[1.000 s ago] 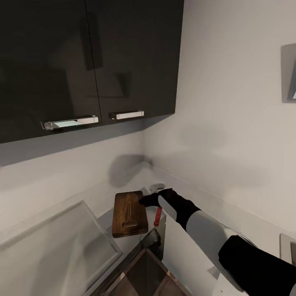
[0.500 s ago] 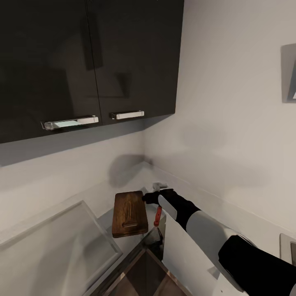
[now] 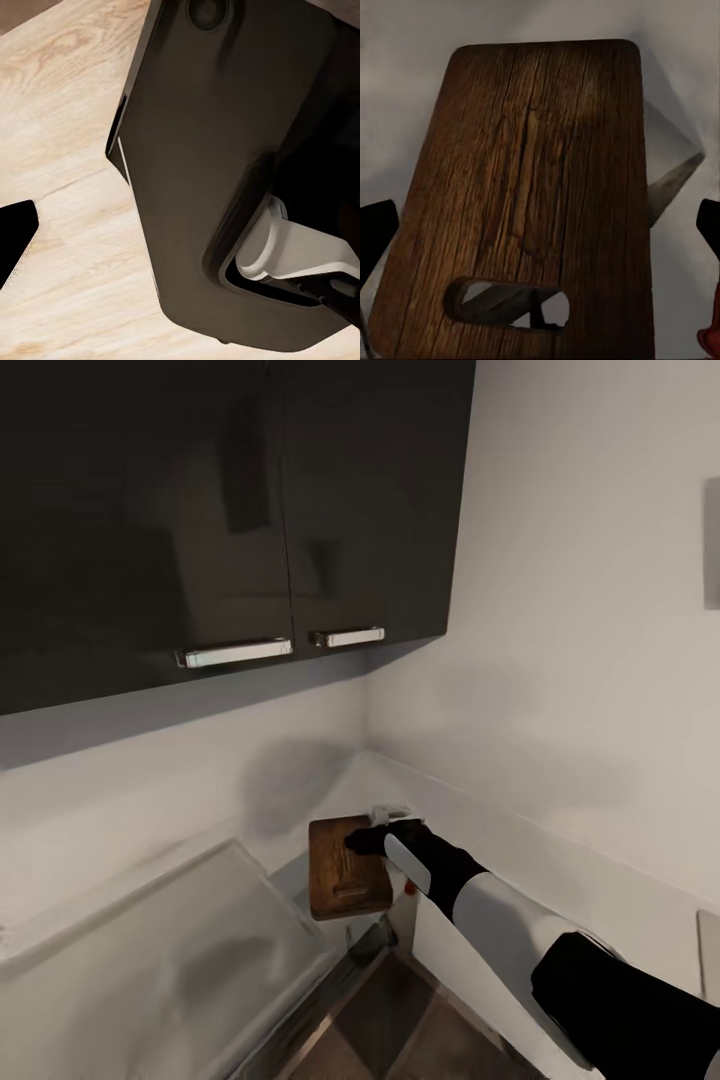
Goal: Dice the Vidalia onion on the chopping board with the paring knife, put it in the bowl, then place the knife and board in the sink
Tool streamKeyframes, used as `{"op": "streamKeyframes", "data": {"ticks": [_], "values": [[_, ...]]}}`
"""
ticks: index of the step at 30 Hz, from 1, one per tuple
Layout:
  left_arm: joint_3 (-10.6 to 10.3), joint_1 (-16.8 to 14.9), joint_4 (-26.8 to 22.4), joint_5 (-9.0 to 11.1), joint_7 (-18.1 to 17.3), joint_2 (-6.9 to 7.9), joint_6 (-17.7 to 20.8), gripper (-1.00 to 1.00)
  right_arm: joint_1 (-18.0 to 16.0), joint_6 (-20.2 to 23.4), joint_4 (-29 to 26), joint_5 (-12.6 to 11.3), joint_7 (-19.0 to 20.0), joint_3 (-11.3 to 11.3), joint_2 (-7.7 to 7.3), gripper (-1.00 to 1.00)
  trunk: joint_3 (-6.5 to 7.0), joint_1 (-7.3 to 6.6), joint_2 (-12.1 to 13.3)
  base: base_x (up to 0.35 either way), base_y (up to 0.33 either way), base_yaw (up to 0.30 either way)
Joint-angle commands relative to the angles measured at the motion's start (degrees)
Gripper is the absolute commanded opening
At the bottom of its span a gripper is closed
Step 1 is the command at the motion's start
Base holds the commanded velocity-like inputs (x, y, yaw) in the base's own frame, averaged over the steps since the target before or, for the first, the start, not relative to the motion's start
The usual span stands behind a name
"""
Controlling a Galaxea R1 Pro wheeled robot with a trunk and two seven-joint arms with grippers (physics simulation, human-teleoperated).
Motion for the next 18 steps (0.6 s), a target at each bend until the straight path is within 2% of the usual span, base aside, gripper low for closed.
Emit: {"op": "streamKeyframes", "data": {"ticks": [1, 5, 18], "values": [[0.06, -0.02, 0.16, 0.60, -0.38, 0.02, -0.26, 1.00, -0.05, 0.07, -0.04, -0.58, -0.53, 0.35, 0.00, 1.00, -0.01, 0.02, -0.04, -0.095, 0.207, 0.000], [0.06, -0.02, 0.16, 0.60, -0.38, -0.01, -0.26, 1.00, -0.05, 0.07, -0.06, -0.58, -0.52, 0.35, 0.00, 1.00, -0.01, 0.02, -0.04, -0.048, 0.098, 0.000], [0.06, -0.02, 0.20, 0.60, -0.36, 0.05, -0.26, 1.00, -0.04, -0.60, -0.82, -0.67, -0.19, 0.30, 0.00, 1.00, -0.01, 0.02, -0.04, -0.003, 0.006, 0.000]]}}
